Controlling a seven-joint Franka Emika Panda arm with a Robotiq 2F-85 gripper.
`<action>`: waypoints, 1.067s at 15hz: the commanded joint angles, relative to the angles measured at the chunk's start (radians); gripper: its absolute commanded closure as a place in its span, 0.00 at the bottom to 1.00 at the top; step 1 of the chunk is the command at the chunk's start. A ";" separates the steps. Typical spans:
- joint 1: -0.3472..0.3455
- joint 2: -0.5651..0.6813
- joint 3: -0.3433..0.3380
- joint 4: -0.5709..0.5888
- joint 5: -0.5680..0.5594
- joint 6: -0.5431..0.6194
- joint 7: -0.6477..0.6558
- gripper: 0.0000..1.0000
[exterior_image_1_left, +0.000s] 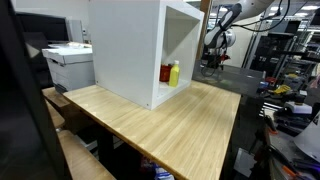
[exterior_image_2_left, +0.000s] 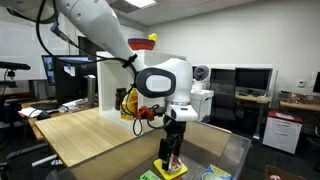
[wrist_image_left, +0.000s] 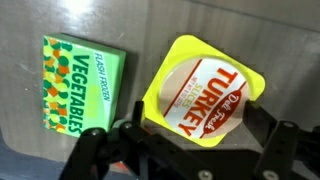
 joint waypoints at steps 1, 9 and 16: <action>-0.010 0.012 0.013 0.012 0.033 0.004 -0.049 0.00; -0.010 0.017 0.021 0.017 0.034 0.008 -0.054 0.00; -0.012 0.029 0.024 0.034 0.036 0.005 -0.053 0.00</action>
